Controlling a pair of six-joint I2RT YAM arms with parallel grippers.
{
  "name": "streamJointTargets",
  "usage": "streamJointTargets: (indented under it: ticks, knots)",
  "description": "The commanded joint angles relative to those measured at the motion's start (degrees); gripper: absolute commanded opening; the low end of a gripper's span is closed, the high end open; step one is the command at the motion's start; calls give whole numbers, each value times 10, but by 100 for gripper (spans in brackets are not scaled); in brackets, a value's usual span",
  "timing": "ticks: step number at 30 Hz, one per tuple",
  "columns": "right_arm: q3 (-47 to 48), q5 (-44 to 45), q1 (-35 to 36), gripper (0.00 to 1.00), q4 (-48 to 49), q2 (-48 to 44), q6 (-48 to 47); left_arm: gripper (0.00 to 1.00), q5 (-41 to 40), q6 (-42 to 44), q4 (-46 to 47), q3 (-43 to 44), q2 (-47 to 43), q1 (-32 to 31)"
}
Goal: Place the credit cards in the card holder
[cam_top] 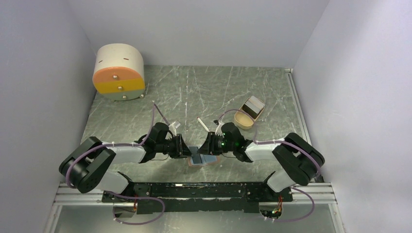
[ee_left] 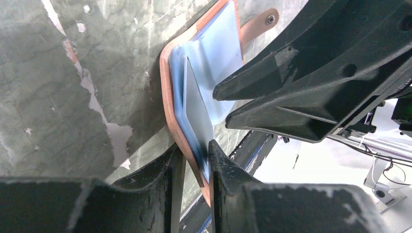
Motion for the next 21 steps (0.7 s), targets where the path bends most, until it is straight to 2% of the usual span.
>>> streamJointTargets:
  ticks: [1, 5, 8, 10, 15, 17, 21]
  knots:
    - [9, 35, 1, 36, -72, -53, -30, 29, 16, 2, 25, -4, -17, 2]
    - [27, 64, -3, 35, -134, -83, -61, 29, 13, 3, 20, -4, -25, 2]
    - [37, 89, -6, 31, -168, -93, -83, 35, 11, 6, 10, -4, -39, 2]
    - [37, 91, -14, 28, -174, -91, -91, 35, 6, 8, 3, -5, -52, 2]
    - [30, 95, -29, 24, -164, -72, -99, 24, -3, 10, -8, -3, -69, 3]
    - [29, 92, -28, 23, -156, -60, -98, 12, -3, 13, -7, -1, -65, 2]
    - [17, 83, -28, 23, -130, -45, -90, 9, 2, 16, -4, 3, -53, 2]
